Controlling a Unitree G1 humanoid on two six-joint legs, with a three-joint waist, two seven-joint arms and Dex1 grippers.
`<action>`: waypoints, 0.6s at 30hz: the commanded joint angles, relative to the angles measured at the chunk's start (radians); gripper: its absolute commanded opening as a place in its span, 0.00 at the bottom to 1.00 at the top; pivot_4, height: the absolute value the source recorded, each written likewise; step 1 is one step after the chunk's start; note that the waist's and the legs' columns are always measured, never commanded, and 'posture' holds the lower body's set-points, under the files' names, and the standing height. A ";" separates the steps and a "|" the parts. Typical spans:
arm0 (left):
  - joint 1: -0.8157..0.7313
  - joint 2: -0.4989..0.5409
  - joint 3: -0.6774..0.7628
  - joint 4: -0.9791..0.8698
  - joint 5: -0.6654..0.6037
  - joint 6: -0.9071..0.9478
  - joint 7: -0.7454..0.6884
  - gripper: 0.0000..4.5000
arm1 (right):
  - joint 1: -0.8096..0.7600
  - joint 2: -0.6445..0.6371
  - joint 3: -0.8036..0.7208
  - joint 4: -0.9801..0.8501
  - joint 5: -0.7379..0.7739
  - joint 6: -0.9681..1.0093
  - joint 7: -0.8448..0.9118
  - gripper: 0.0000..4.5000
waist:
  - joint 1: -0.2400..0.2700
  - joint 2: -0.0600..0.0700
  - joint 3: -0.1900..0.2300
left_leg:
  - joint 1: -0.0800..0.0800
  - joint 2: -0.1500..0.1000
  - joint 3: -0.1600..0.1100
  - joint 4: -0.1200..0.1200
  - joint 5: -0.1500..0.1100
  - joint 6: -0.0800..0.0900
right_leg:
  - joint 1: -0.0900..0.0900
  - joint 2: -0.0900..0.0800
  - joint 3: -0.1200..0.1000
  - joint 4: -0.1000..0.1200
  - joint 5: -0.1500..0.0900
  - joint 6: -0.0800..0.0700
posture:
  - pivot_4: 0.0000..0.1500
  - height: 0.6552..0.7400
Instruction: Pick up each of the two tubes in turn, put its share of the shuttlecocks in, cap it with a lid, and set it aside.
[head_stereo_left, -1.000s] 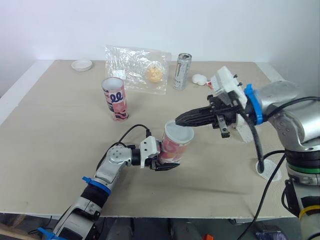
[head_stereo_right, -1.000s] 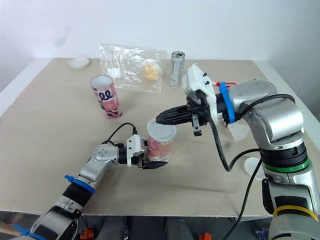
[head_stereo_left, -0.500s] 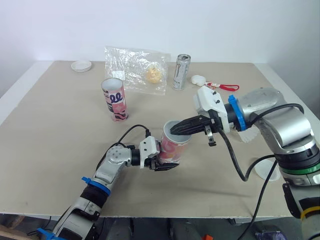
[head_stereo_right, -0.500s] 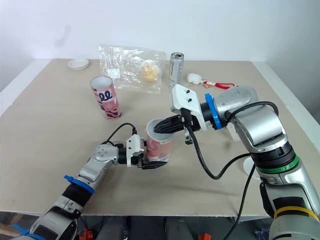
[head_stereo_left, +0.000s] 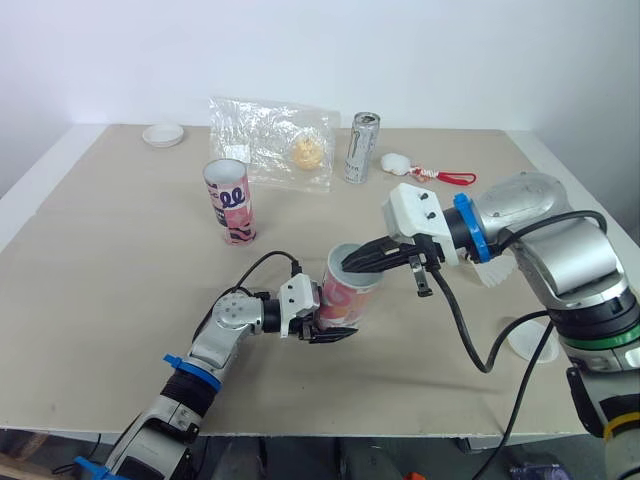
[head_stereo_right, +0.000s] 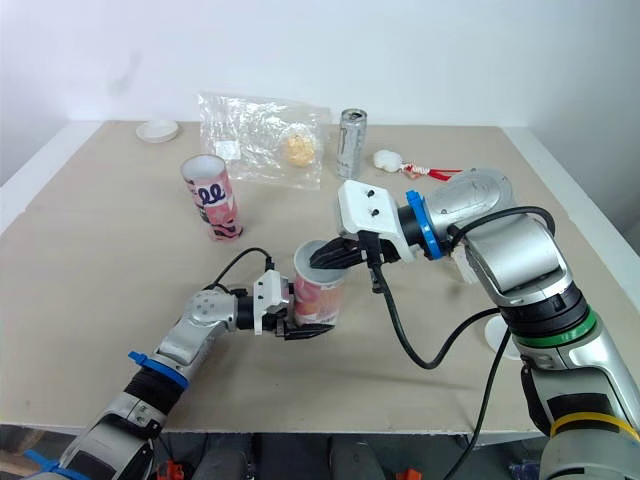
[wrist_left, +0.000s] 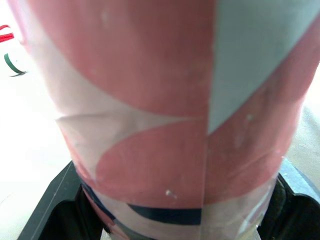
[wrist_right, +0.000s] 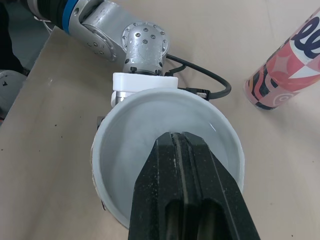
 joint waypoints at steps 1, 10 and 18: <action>0.022 0.025 0.004 0.045 0.029 0.039 0.017 0.72 | 0.006 -0.011 0.031 0.034 -0.001 0.072 0.028 0.01 | 0.000 0.000 0.000 | 0.000 0.000 0.000 0.000 0.000 0.000 | 0.000 0.000 0.000 0.000 0.000 0.000 | 1.00 1.00; 0.019 0.030 0.012 0.045 0.026 0.031 0.019 0.72 | -0.066 -0.027 -0.315 0.132 0.263 0.316 -0.041 0.01 | 0.001 0.000 0.001 | -0.004 0.000 0.001 0.000 0.001 0.002 | -0.001 -0.001 -0.001 0.000 0.000 0.000 | 1.00 1.00; 0.018 0.039 0.026 0.035 0.010 0.017 0.016 0.72 | 0.299 -0.030 -0.647 -0.034 0.345 0.300 -0.227 0.01 | 0.001 0.000 0.001 | -0.007 0.000 -0.001 -0.002 0.001 0.003 | -0.002 0.000 -0.002 -0.001 -0.001 -0.001 | 1.00 1.00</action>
